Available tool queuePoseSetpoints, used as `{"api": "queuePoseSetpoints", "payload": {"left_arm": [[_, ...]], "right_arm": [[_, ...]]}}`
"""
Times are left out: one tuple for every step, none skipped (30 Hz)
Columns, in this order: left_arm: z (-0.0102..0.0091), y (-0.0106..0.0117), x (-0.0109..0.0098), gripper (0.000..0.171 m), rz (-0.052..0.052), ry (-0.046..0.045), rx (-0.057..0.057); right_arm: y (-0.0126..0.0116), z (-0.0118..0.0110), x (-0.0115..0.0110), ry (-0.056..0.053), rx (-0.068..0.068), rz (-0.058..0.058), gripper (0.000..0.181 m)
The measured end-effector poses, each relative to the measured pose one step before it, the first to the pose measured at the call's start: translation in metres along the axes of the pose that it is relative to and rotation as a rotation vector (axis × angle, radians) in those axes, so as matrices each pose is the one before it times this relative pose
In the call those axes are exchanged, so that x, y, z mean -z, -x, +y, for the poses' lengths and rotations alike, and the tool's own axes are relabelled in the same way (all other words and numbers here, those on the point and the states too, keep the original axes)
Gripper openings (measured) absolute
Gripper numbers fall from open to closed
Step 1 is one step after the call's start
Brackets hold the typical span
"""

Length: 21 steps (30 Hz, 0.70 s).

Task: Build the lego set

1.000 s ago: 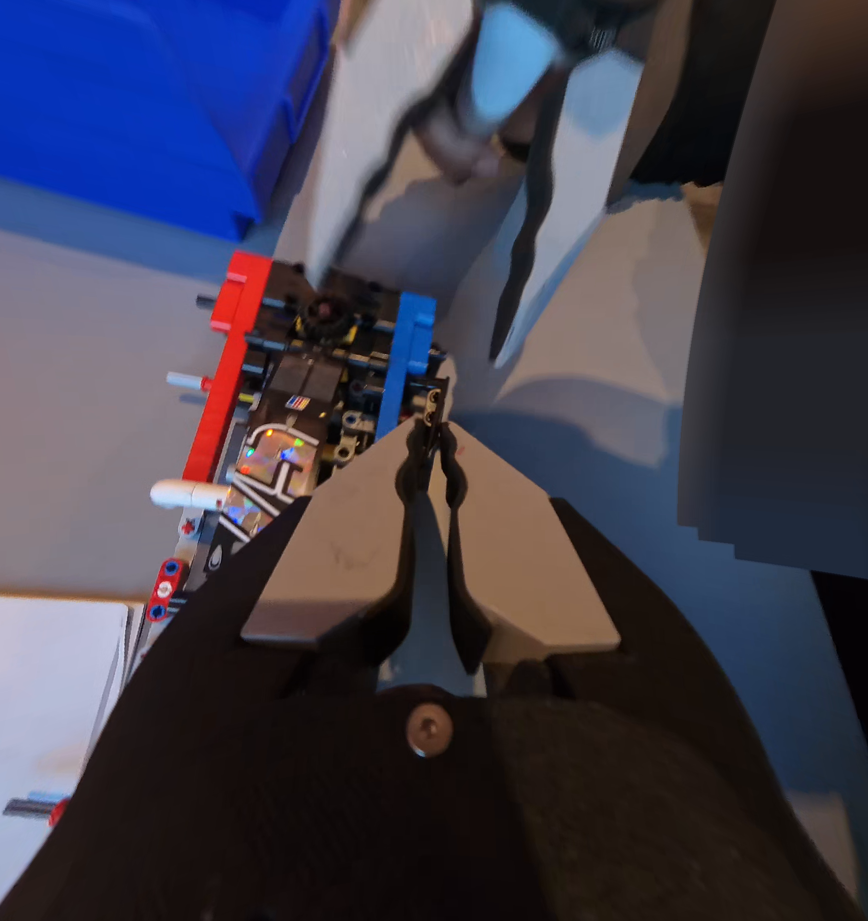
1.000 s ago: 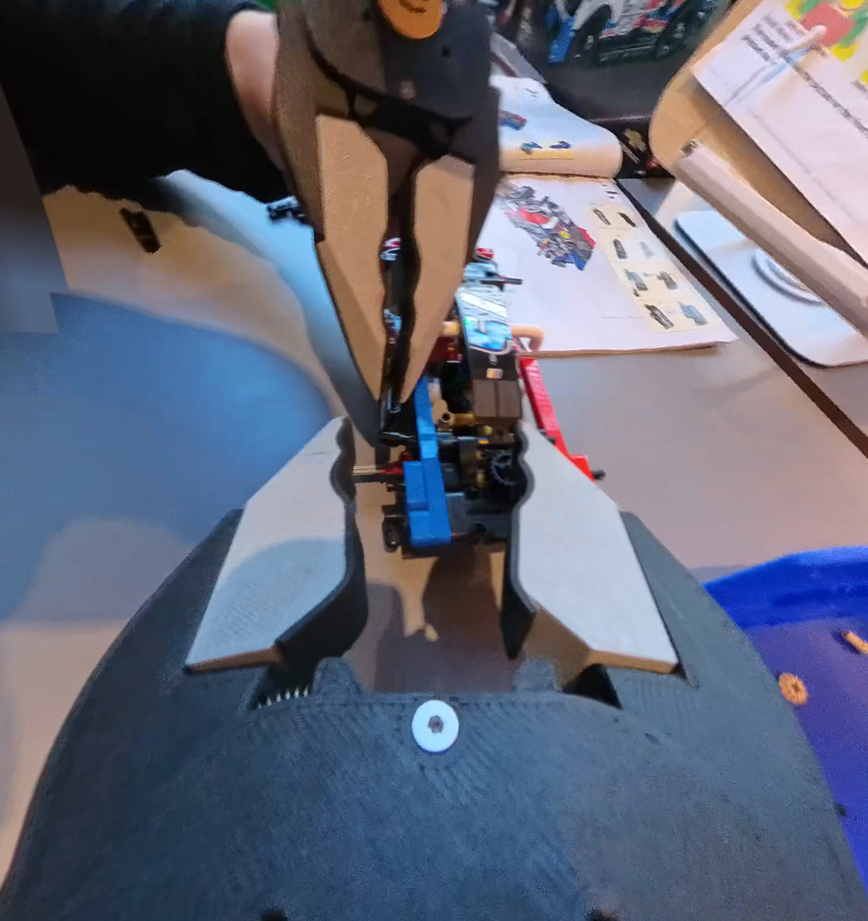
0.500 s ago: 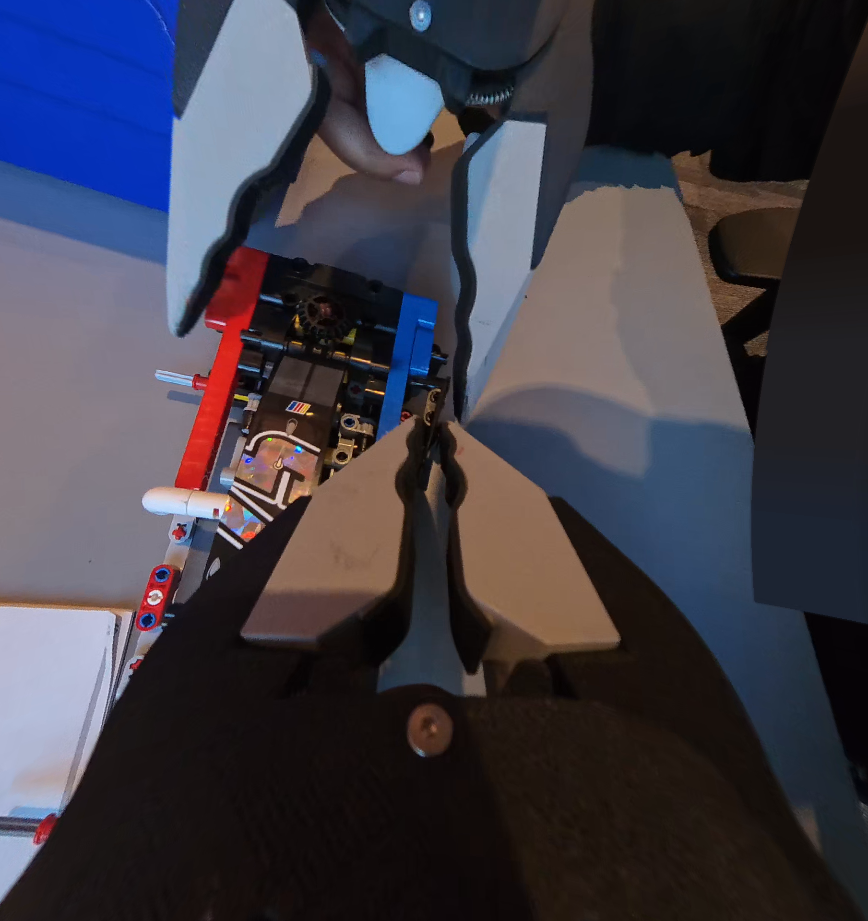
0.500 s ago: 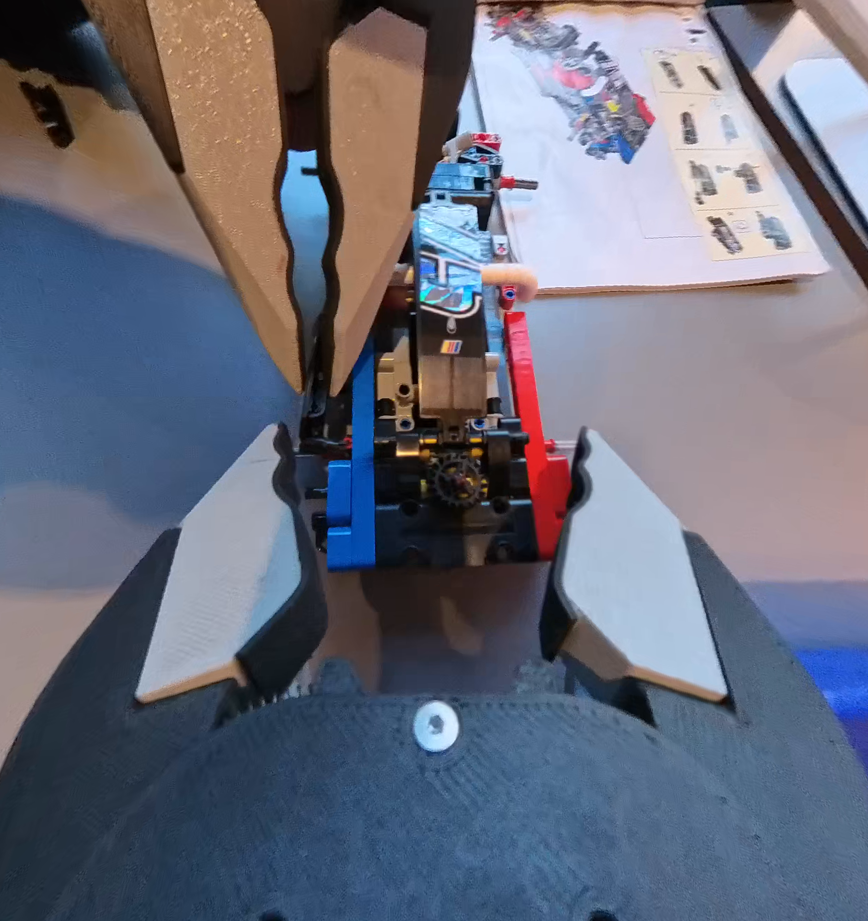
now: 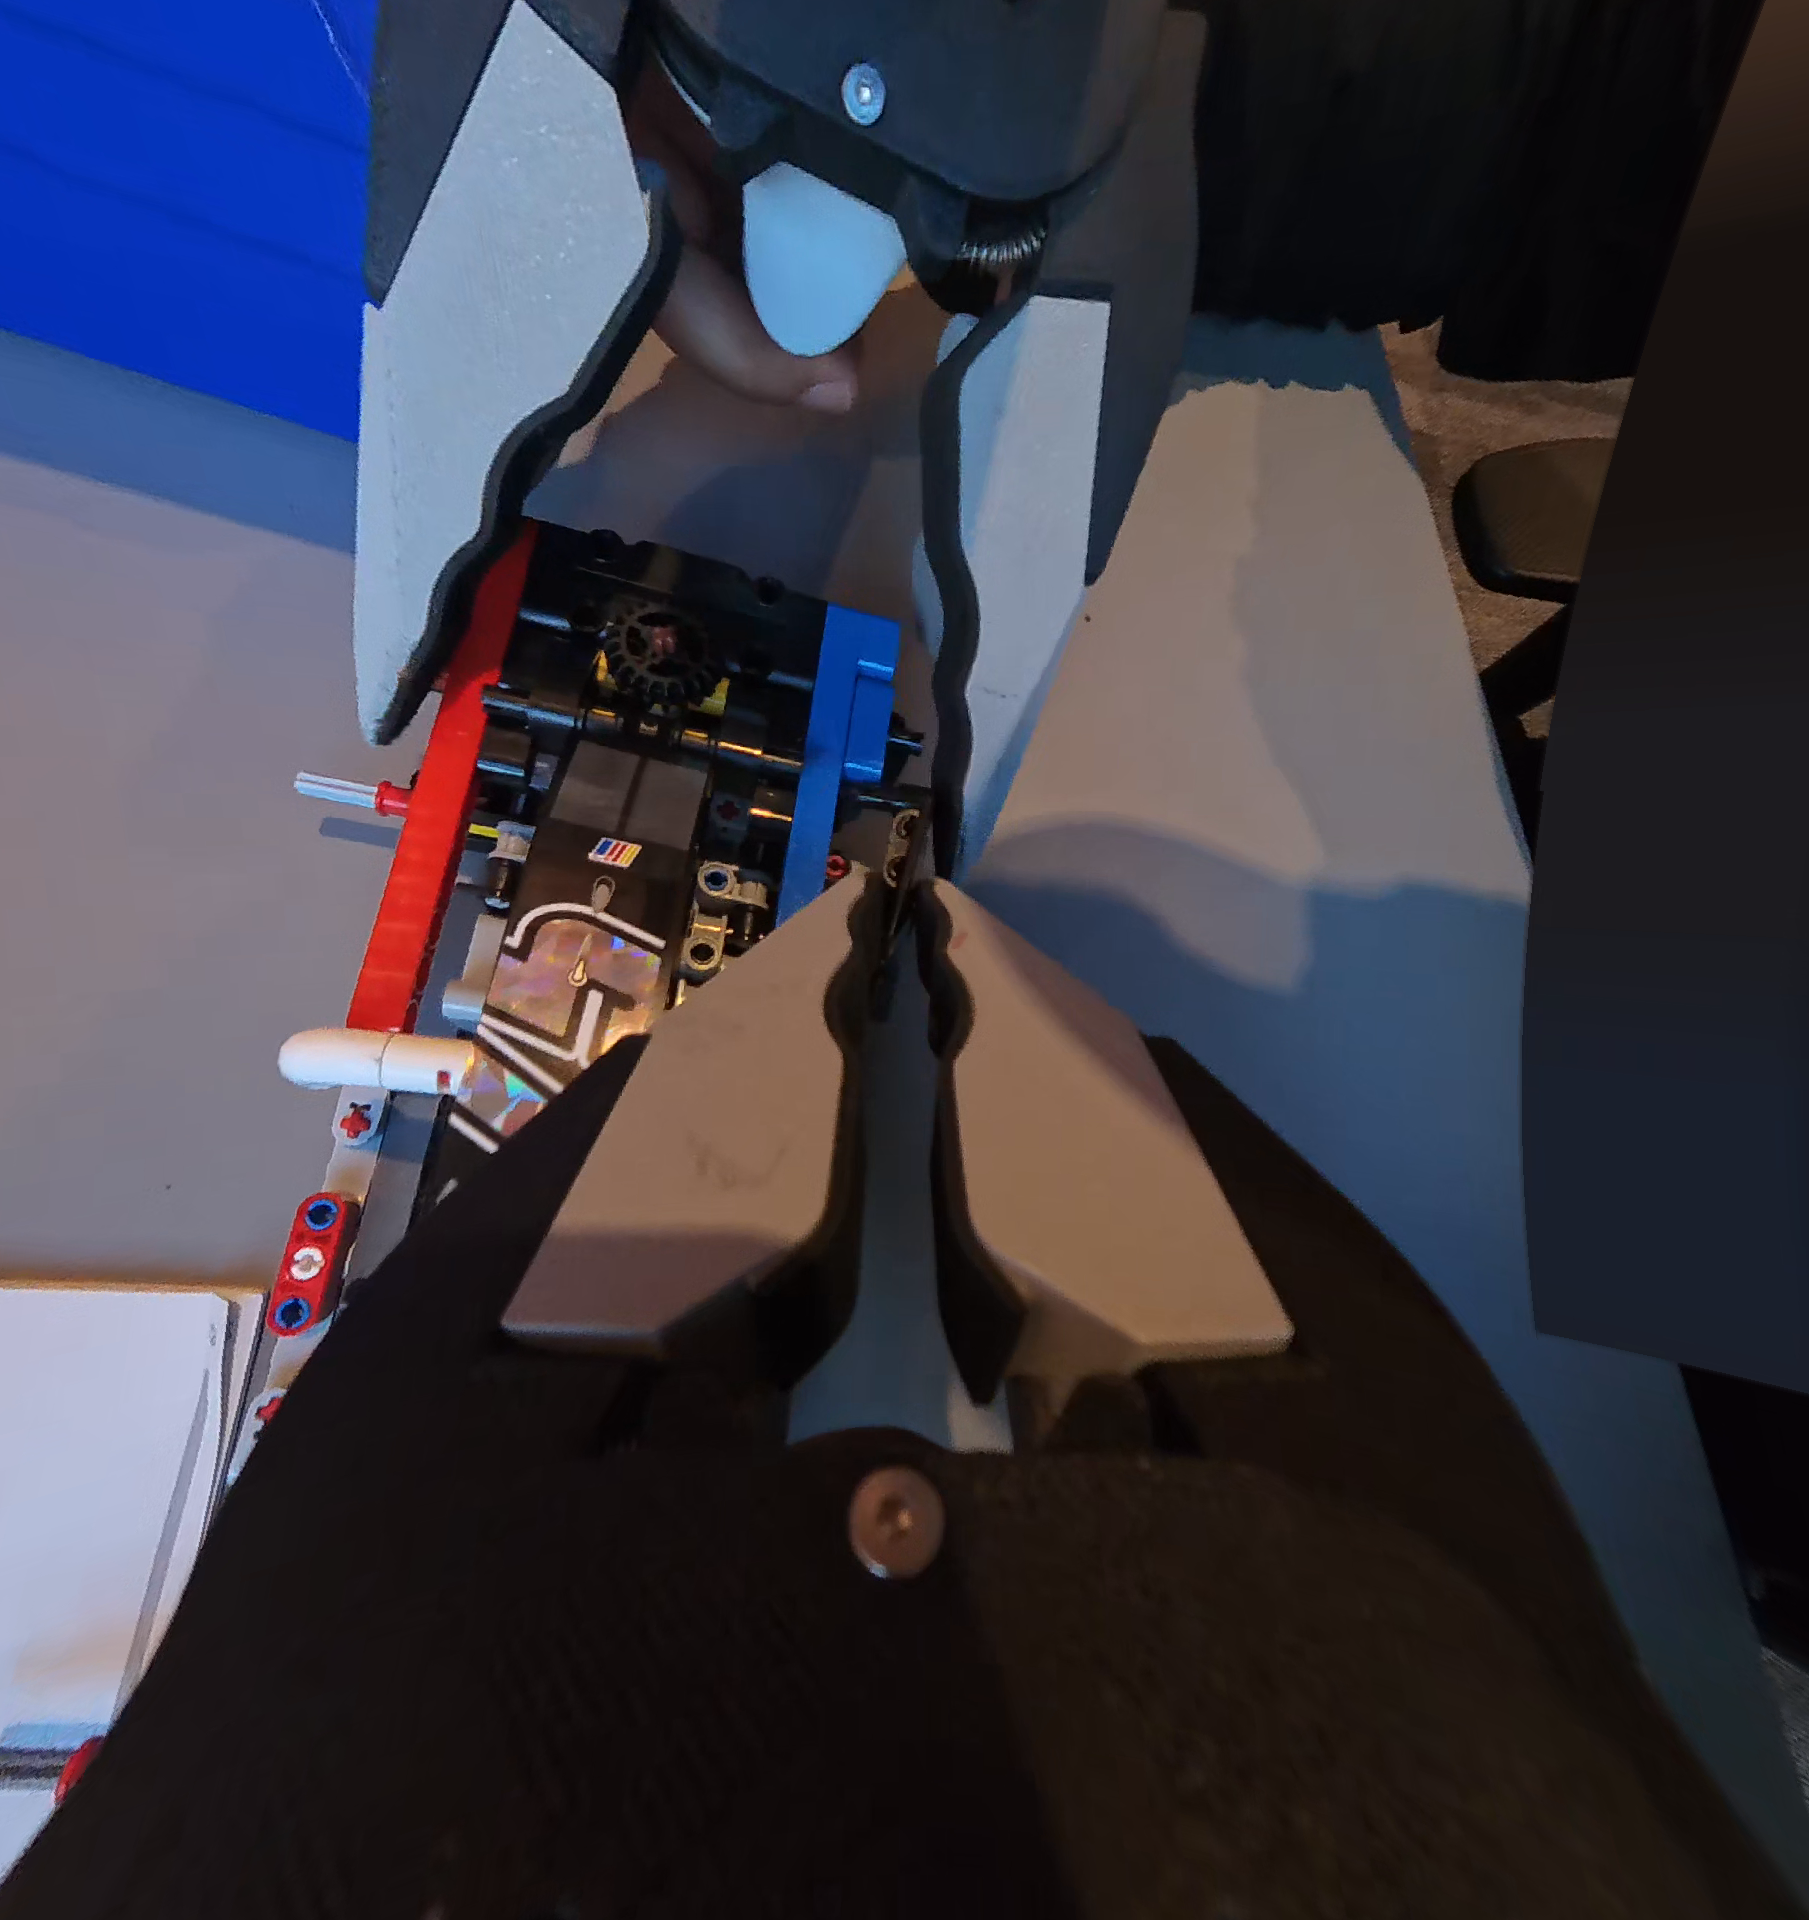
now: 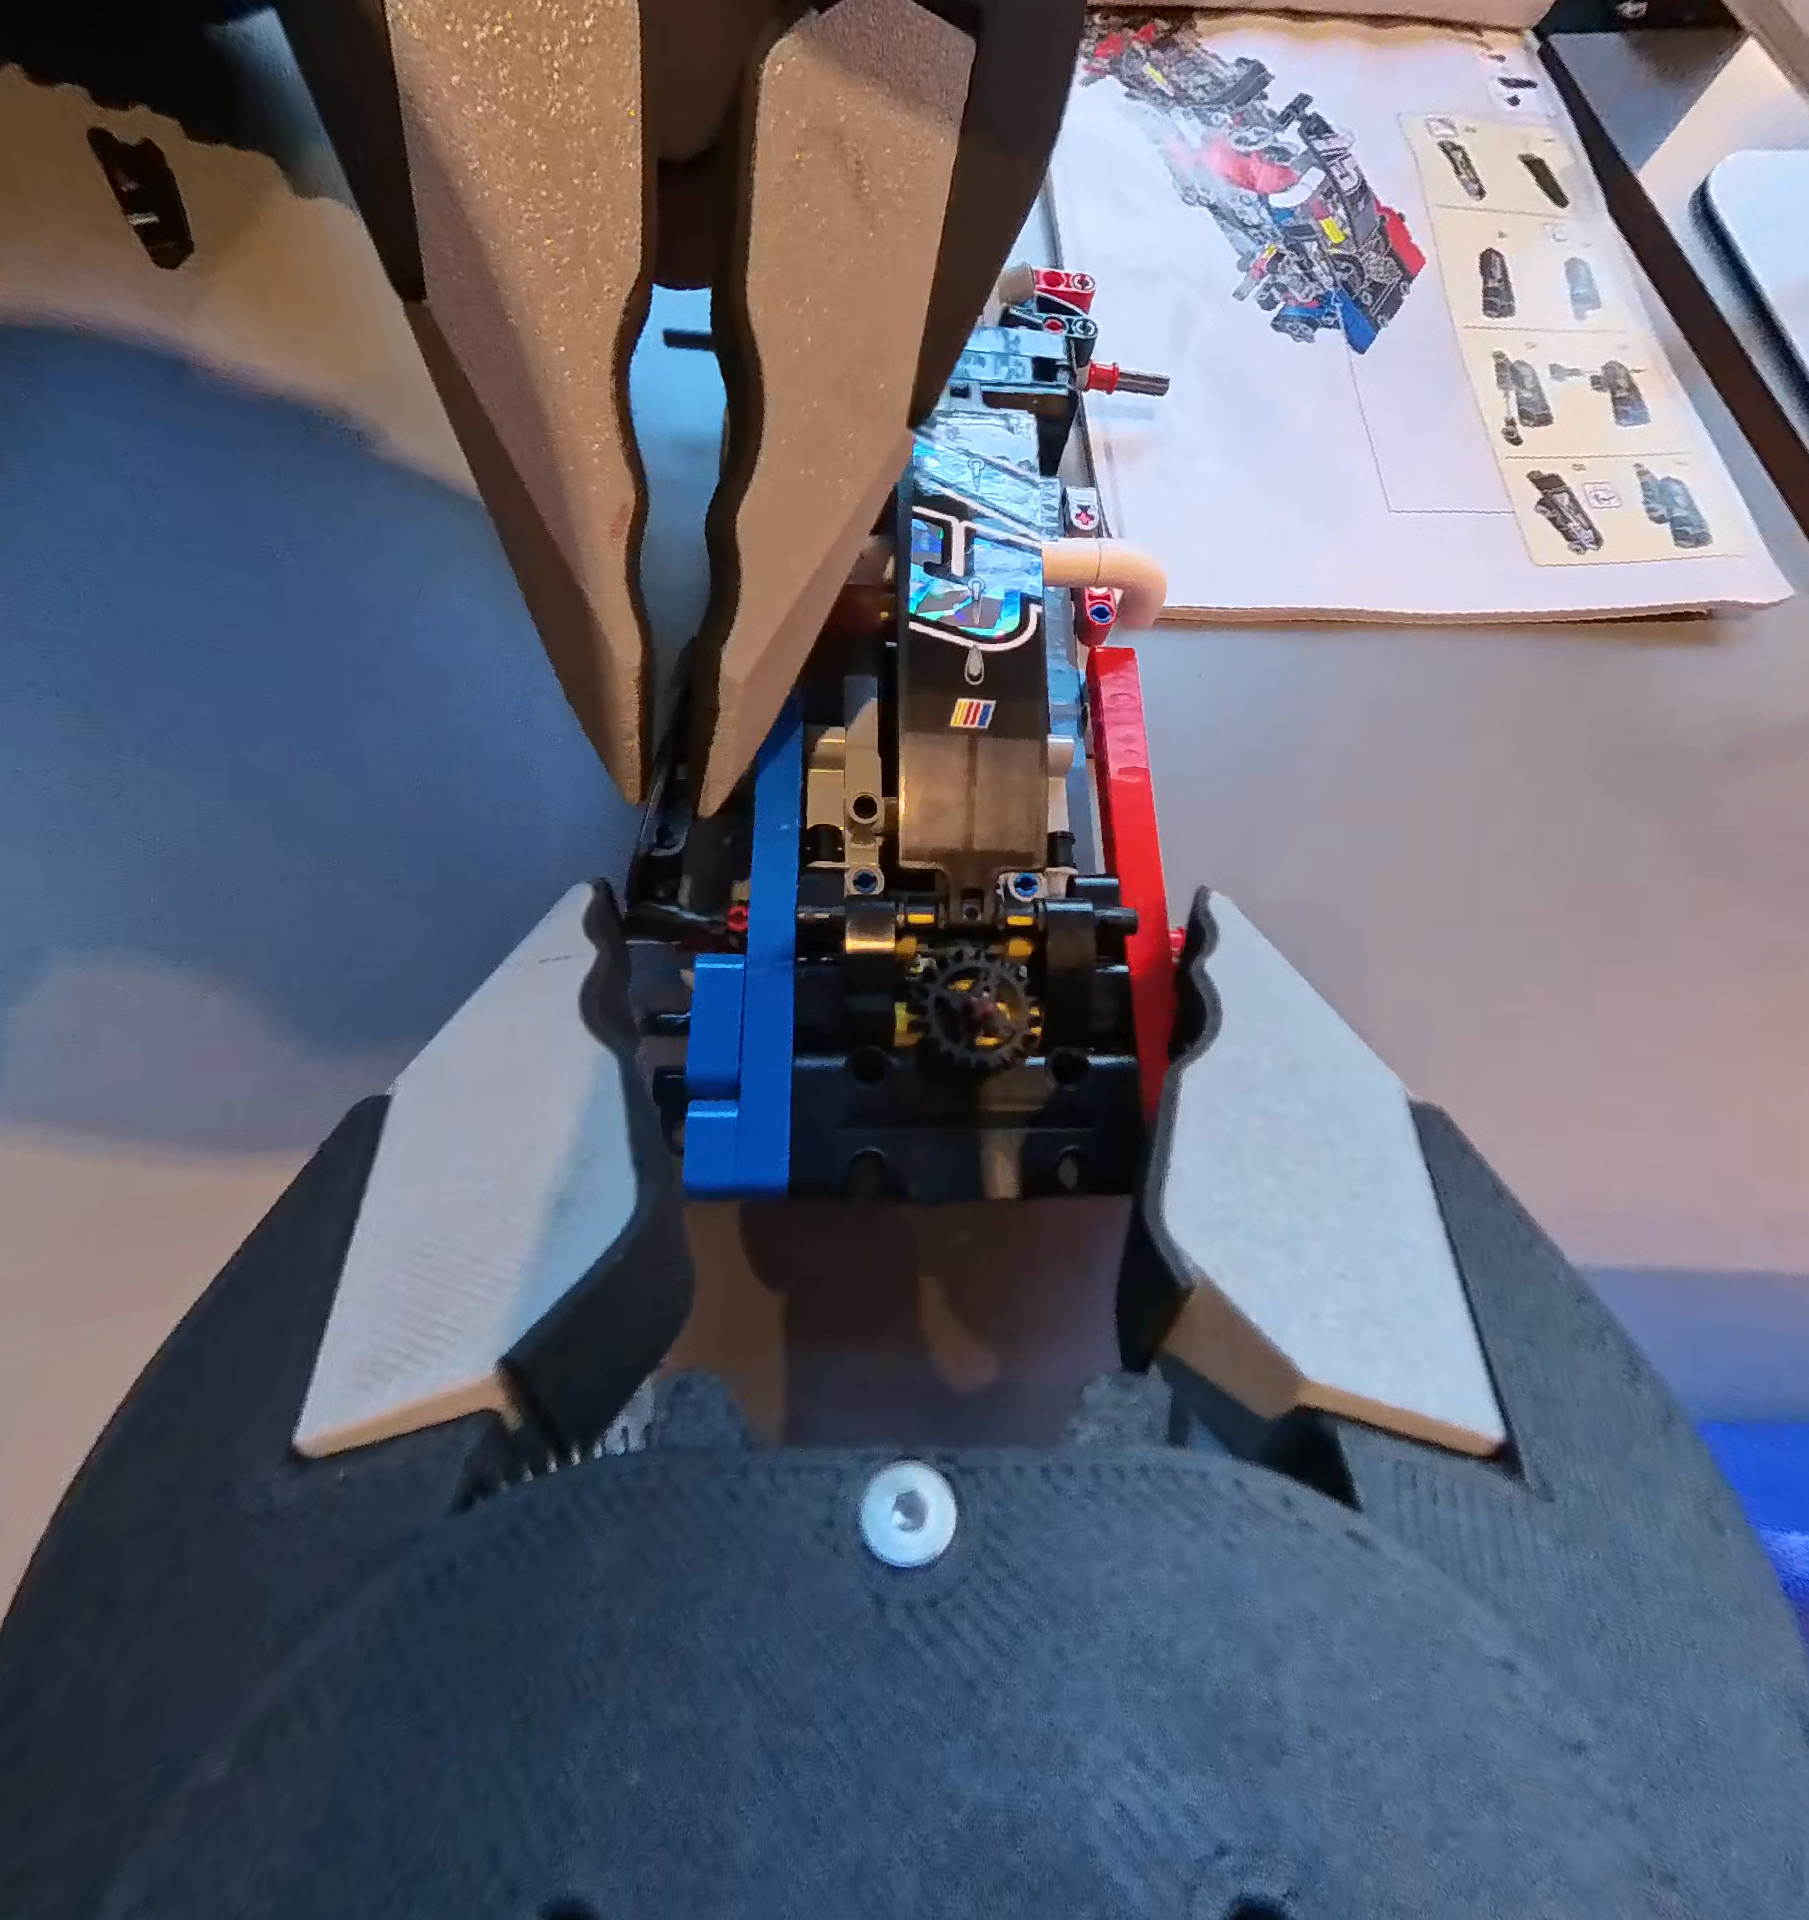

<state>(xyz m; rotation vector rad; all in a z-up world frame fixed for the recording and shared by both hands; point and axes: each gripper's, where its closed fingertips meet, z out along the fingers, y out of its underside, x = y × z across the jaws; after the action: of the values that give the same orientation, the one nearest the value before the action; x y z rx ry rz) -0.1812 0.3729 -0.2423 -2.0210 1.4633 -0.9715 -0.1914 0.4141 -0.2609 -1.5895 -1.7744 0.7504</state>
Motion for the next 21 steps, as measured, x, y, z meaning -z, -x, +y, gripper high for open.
{"api": "queuePoseSetpoints", "payload": {"left_arm": [[-0.00001,0.00018,-0.00039,0.002,-0.0035,0.00092,-0.0005],[0.00002,-0.00013,-0.00003,0.002,0.0005,0.00060,0.0006],[-0.00029,0.00043,0.00019,0.002,-0.0015,-0.00168,0.0040],[-0.00061,0.00093,0.00053,0.002,-0.0048,-0.00401,0.0048],[-0.00029,0.00098,0.00057,0.002,-0.0034,-0.00171,0.0075],[-0.00008,0.00076,0.00063,0.002,-0.0025,0.00027,0.0085],[0.00043,0.00002,0.00009,0.002,-0.0009,0.00424,0.0053],[0.00080,-0.00024,-0.00044,0.002,-0.0042,0.00638,0.0010],[0.00054,-0.00038,-0.00065,0.002,-0.0056,0.00701,-0.0009],[0.00066,-0.00042,-0.00091,0.002,-0.0076,0.00961,-0.0036],[0.00089,0.00001,-0.00087,0.002,-0.0112,0.01085,-0.0083],[0.00077,0.00024,-0.00065,0.002,-0.0116,0.01155,-0.0101],[0.00004,0.00025,-0.00032,0.002,-0.0107,0.00689,-0.0081],[-0.00086,0.00047,0.00012,0.001,-0.0079,0.00082,-0.0032],[-0.00118,0.00024,0.00039,0.001,-0.0040,-0.00143,-0.0016],[-0.00082,0.00010,0.00044,0.002,-0.0009,0.00039,-0.0008],[-0.00089,-0.00002,0.00019,0.002,0.0015,-0.00110,0.0029],[-0.00018,0.00006,0.00006,0.001,0.0014,0.00205,0.0061],[0.00004,0.00021,-0.00016,0.002,-0.0006,0.00288,0.0039],[-0.00011,0.00015,-0.00001,0.002,-0.0029,0.00090,0.0040],[0.00008,0.00017,0.00015,0.002,-0.0047,0.00201,0.0029]], "right_arm": [[-0.00003,0.00059,-0.00013,0.0029,0.0031,0.0031,0.104],[0.00013,0.00004,-0.00001,0.0010,0.0012,0.0005,0.103],[-0.00011,-0.00014,0.00007,-0.0010,-0.0011,-0.0001,0.103],[-0.00043,-0.00033,0.00015,-0.0016,-0.0038,0.0006,0.102],[-0.00065,-0.00030,0.00016,-0.0016,-0.0050,0.0013,0.100],[-0.00049,-0.00017,0.00009,-0.0005,-0.0038,0.0017,0.099],[-0.00011,0.00009,0.00004,0.0006,-0.0009,0.0005,0.098],[0.00030,0.00037,0.00017,0.0022,0.0047,0.0006,0.099],[0.00039,0.00056,0.00053,0.0030,0.0075,0.0014,0.100],[-0.00014,-0.00018,0.00082,-0.0004,0.0030,0.0023,0.103],[0.00002,-0.00146,0.00163,-0.0076,-0.0004,-0.0011,0.105],[0.00093,-0.00281,0.00230,-0.0177,-0.0005,-0.0076,0.106],[0.00122,-0.00360,0.00249,-0.0234,-0.0032,-0.0088,0.105],[0.00110,-0.00295,0.00192,-0.0180,-0.0075,-0.0099,0.103],[0.00175,-0.00163,0.00095,-0.0098,-0.0079,-0.0135,0.103],[0.00005,0.00031,-0.00030,0.0014,-0.0046,-0.0017,0.104],[-0.00220,0.00212,-0.00118,0.0111,-0.0012,0.0140,0.103],[-0.00141,0.00264,-0.00181,0.0143,-0.0004,0.0103,0.101],[-0.00012,0.00236,-0.00205,0.0119,-0.0024,0.0015,0.099],[-0.00056,0.00109,-0.00165,0.0040,-0.0026,0.0048,0.099],[-0.00143,0.00014,-0.00058,-0.0020,-0.0001,0.0098,0.096]]}}
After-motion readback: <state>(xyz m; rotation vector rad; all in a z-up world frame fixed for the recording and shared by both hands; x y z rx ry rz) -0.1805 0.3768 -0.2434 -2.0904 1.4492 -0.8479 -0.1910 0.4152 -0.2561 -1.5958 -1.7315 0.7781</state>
